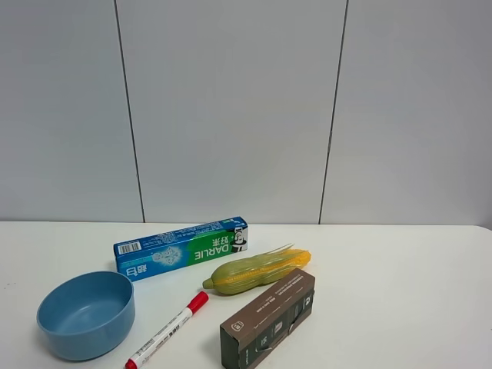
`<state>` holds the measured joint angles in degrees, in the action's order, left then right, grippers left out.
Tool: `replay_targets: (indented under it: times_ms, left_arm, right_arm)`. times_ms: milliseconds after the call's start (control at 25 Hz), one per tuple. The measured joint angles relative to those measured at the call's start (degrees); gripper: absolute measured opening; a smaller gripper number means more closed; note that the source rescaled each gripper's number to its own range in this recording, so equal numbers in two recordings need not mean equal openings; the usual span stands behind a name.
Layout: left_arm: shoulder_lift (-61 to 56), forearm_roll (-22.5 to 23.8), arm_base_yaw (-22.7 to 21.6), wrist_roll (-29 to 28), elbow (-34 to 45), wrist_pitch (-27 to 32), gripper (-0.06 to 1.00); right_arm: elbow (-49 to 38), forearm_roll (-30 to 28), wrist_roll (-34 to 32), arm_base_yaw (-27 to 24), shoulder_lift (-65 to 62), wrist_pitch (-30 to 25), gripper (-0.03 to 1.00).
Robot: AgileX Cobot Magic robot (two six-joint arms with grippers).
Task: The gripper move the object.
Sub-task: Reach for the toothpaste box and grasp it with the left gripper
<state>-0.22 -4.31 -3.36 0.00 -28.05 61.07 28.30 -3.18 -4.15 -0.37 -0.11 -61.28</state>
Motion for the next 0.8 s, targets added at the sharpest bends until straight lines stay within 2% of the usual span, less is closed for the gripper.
replay_targets:
  times_ms: [40, 800]
  left_arm:
    - [0.0, 0.0, 0.0, 0.0, 0.0, 0.0, 0.55]
    - [0.0, -0.1, 0.0, 0.4, 0.0, 0.0, 0.55]
  right_arm:
    - [0.0, 0.0, 0.0, 0.0, 0.0, 0.0, 1.0]
    - [0.0, 0.0, 0.0, 0.0, 0.0, 0.0, 1.0]
